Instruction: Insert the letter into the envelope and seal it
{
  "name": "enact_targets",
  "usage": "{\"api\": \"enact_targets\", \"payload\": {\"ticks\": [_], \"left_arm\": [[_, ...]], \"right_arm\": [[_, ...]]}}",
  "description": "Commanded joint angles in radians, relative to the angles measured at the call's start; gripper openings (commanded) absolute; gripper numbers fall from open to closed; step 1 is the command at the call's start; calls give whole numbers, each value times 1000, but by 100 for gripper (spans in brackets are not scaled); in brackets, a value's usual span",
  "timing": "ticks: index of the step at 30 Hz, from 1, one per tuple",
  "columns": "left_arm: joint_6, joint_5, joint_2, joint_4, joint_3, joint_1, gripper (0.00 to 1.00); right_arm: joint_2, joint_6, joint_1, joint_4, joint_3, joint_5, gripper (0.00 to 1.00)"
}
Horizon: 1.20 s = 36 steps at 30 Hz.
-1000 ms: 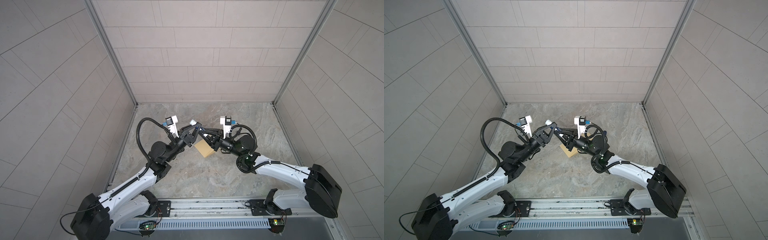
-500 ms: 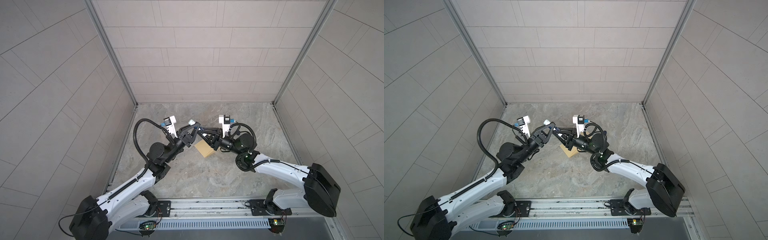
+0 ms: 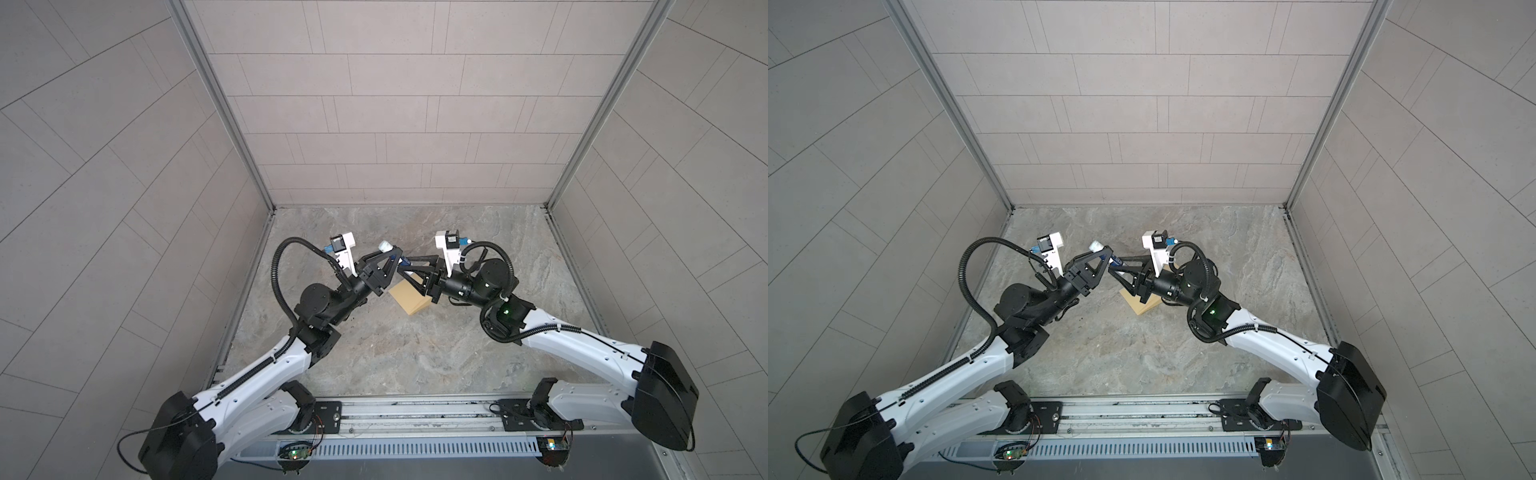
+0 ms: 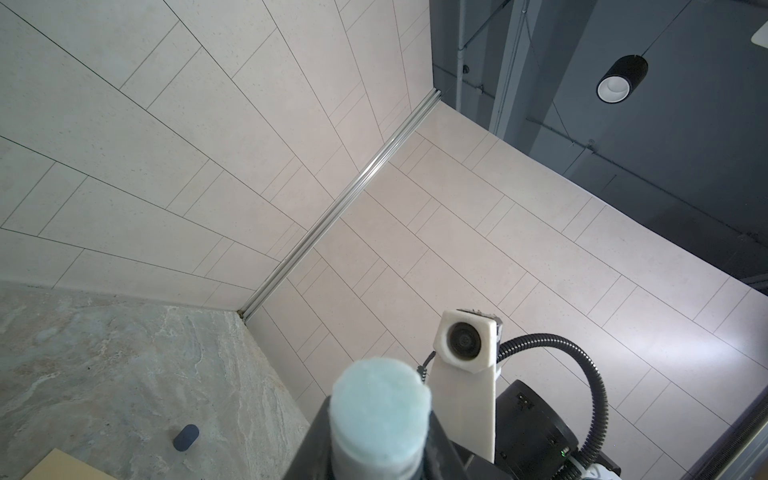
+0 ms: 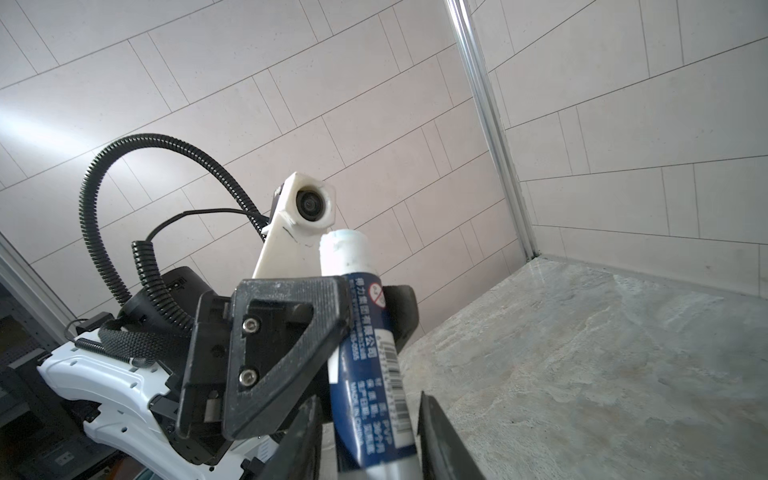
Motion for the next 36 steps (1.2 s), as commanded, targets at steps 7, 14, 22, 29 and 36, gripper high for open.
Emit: {"api": "enact_targets", "payload": {"ticks": [7,14,22,29,36], "left_arm": [[164,-6,-64,-242,46,8,0],[392,-88,-165,-641,113,8,0],[477,-155,-220,-765,120,7,0],[479,-153,-204,-760,110,9,0],[476,-152,-203,-743,101,8,0]], "right_arm": [[-163,-174,-10,-253,27,72,57],[-241,-199,-52,-625,69,381,81],[-83,68,-219,-809,75,391,87],[88,300,-229,-792,60,437,91],[196,493,-230,-781,25,492,87]]}}
